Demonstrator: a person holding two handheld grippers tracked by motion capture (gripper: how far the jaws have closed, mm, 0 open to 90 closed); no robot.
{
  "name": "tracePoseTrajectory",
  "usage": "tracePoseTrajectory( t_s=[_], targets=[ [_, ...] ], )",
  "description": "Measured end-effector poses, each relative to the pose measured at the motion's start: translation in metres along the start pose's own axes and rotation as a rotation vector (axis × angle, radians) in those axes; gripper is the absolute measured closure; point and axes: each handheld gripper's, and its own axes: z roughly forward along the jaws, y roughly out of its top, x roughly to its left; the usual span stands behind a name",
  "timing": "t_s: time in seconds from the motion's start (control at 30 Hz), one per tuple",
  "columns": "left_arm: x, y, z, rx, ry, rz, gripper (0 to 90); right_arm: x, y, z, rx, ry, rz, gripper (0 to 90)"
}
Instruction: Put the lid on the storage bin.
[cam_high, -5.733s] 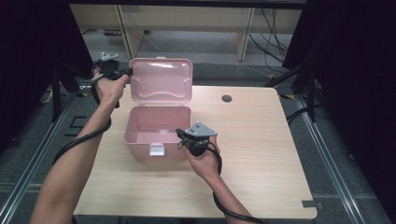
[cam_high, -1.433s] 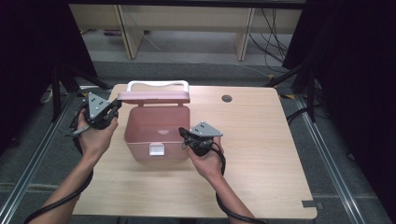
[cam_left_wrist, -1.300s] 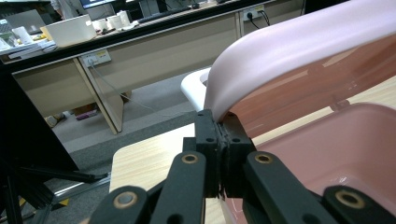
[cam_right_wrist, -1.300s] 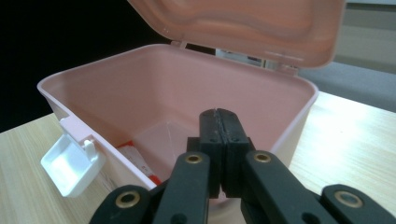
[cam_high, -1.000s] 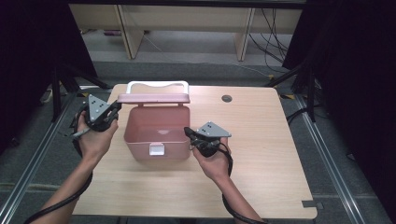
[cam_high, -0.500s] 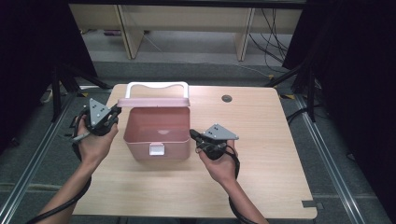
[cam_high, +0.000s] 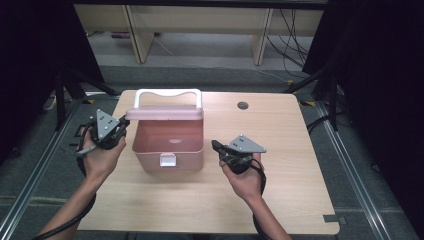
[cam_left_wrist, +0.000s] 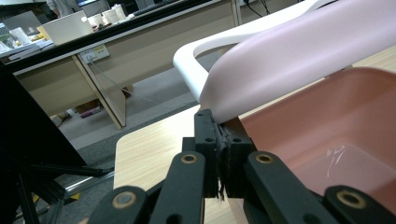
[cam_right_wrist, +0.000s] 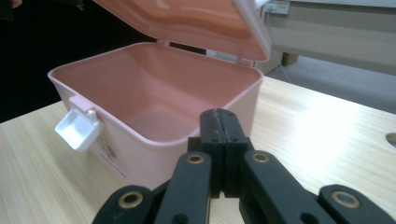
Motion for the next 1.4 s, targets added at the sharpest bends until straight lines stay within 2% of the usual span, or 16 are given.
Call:
tracePoseTrajectory(
  t_s=[0.1,0.23,0.3,0.33,0.43,0.47,0.5,0.67,0.7,0.73,0.93,1.03,1.1,1.17,1.33,1.4],
  targets=[
    [0.000,0.000,0.000,0.004,0.001,0.007,87.2,-0.003,-0.003,-0.003,-0.002,-0.004,0.017,90.0],
    [-0.002,-0.001,-0.001,0.005,0.002,0.010,87.1,-0.009,-0.004,-0.009,-0.007,-0.027,0.003,90.0],
    [-0.002,-0.002,-0.002,0.005,0.004,0.013,87.1,-0.009,-0.006,-0.010,-0.012,-0.022,0.023,90.0],
    [-0.003,-0.002,-0.002,0.008,0.003,0.014,87.1,-0.011,-0.006,-0.011,-0.009,-0.014,0.011,90.0],
    [-0.003,-0.004,-0.002,0.008,0.004,0.014,87.0,-0.012,-0.007,-0.015,-0.006,-0.040,0.003,90.0],
    [-0.003,-0.004,-0.003,0.010,0.004,0.015,87.0,-0.011,-0.008,-0.015,0.002,-0.029,0.037,90.0],
    [-0.003,-0.004,-0.003,0.009,0.004,0.013,86.9,-0.013,-0.008,-0.016,0.006,-0.029,0.020,90.0],
    [-0.004,-0.006,-0.004,0.018,0.001,0.017,86.8,-0.015,-0.013,-0.018,0.021,-0.036,0.032,90.0],
    [-0.004,-0.006,-0.004,0.018,0.001,0.015,86.8,-0.017,-0.014,-0.018,0.016,-0.045,0.015,90.0],
    [-0.004,-0.006,-0.004,0.018,0.000,0.013,86.8,-0.015,-0.015,-0.019,0.026,-0.043,0.043,90.0],
    [-0.005,-0.009,-0.004,0.021,0.000,0.002,86.5,-0.019,-0.018,-0.020,0.018,-0.032,0.032,90.0],
    [-0.006,-0.011,-0.005,0.020,-0.003,-0.006,86.4,-0.019,-0.020,-0.024,0.036,-0.055,0.060,90.0],
    [-0.006,-0.013,-0.006,0.020,-0.004,-0.011,86.3,-0.022,-0.021,-0.023,0.024,-0.044,0.033,90.0],
    [-0.007,-0.014,-0.006,0.019,-0.006,-0.020,86.2,-0.022,-0.022,-0.025,0.030,-0.065,0.036,90.0],
    [-0.007,-0.018,-0.007,0.022,-0.010,-0.040,85.9,-0.024,-0.024,-0.026,0.017,-0.064,0.035,90.0],
    [-0.008,-0.019,-0.007,0.024,-0.012,-0.048,85.9,-0.023,-0.025,-0.026,0.027,-0.058,0.062,90.0]
  ],
)
